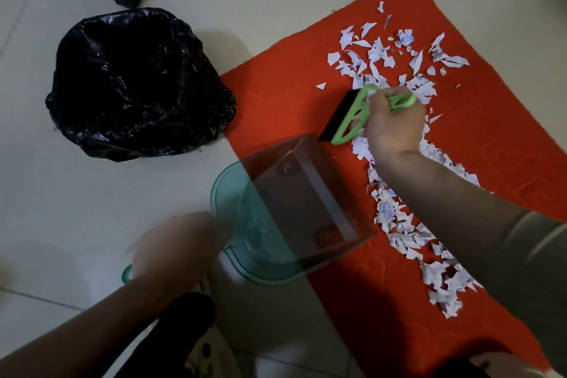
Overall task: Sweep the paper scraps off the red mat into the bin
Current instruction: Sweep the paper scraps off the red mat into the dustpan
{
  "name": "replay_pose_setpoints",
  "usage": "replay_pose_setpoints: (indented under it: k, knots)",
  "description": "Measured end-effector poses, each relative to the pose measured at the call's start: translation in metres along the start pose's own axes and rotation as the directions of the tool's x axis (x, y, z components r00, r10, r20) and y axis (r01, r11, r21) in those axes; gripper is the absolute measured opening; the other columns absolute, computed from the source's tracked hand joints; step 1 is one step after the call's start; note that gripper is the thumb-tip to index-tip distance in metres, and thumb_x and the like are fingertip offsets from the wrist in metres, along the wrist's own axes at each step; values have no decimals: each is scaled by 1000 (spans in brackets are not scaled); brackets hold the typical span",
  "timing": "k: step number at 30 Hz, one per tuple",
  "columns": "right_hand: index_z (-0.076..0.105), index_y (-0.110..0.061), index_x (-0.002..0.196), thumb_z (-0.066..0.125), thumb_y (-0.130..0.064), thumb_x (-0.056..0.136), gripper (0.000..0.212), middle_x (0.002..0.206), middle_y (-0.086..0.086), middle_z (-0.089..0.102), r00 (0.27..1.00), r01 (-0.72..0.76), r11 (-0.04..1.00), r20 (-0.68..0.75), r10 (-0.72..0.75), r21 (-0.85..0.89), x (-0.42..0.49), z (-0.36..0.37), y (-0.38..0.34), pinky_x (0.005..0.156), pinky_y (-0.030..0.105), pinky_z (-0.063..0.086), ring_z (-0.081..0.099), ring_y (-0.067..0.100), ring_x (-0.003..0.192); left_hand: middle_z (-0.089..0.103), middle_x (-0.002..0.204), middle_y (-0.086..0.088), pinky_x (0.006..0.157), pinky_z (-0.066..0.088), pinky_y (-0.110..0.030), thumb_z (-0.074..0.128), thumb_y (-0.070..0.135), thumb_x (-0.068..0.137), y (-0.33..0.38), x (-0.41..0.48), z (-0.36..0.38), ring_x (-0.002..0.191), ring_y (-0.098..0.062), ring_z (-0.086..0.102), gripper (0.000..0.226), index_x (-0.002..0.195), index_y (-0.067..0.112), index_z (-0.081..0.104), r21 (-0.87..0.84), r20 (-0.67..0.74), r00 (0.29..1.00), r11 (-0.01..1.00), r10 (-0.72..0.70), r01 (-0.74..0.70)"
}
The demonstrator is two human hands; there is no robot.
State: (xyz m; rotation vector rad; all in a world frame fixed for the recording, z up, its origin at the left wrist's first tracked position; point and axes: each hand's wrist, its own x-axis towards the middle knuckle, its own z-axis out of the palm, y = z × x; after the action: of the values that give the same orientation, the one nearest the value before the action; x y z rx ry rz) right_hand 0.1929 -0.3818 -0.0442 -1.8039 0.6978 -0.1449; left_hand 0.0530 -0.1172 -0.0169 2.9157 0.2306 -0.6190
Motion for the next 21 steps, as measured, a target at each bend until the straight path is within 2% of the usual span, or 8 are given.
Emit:
replay_pose_setpoints:
  k: [2,4,7,9,13,16,19,21]
  knots:
    - [55,-15,81,51,-15,94,14,64,-4,54,995,21,1000,-99,-19,16,4,-9,-3,51,22,41,52,5,51,55,55,4,47,34,-22,39,60,93,0,-1,1,50,-8,52,53,59,20,47,-4,-11,1000,1000,1,-1]
    - [52,-18,79,51,-15,95,17,63,-5,51,993,22,996,-121,-11,85,4,-15,-8,50,19,40,50,3,50,55,54,3,46,33,-22,40,60,93,0,-1,1,49,-8,51,53,59,20,48,-6,-23,1000,1000,0,0]
    - [53,-14,82,50,-11,95,14,69,2,57,1000,18,985,-21,-15,172,-2,-9,-15,52,23,52,59,2,55,55,54,4,47,35,-22,39,61,92,1,-2,2,50,-8,52,53,60,21,49,-3,-21,1000,1000,4,-4]
    - [56,-10,87,51,-11,95,9,80,14,63,997,-1,981,72,-13,192,-6,0,-17,64,39,59,66,22,71,56,56,4,48,38,-23,38,62,92,1,-2,3,51,-9,53,53,61,21,50,-4,-16,1000,1000,2,-2]
    - [54,-14,85,51,-10,98,13,93,19,65,966,-142,943,249,66,301,-10,19,-23,57,24,55,67,26,71,55,55,3,48,38,-23,40,62,92,0,-5,3,50,-10,53,53,59,20,48,-13,-6,1000,1000,-16,16]
    - [57,-16,86,54,-11,97,12,96,17,68,940,-198,952,321,117,233,-9,21,-18,66,29,58,70,28,78,55,55,3,47,36,-23,39,62,92,0,-8,2,50,-10,53,54,59,20,47,-4,-4,1000,1000,-20,20]
    - [60,-17,88,55,-14,96,10,95,10,70,977,-135,985,178,115,105,-2,12,-8,70,32,60,71,25,84,55,55,2,47,37,-24,39,61,92,0,-9,1,50,-10,53,54,59,19,47,-10,-7,1000,1000,-22,22]
    - [62,-12,93,53,-18,95,11,81,1,66,999,-40,997,14,40,58,1,4,-8,67,33,57,67,16,74,54,54,2,47,38,-24,39,61,92,-1,-9,1,49,-11,53,54,59,19,47,-17,-18,1000,1000,-24,23]
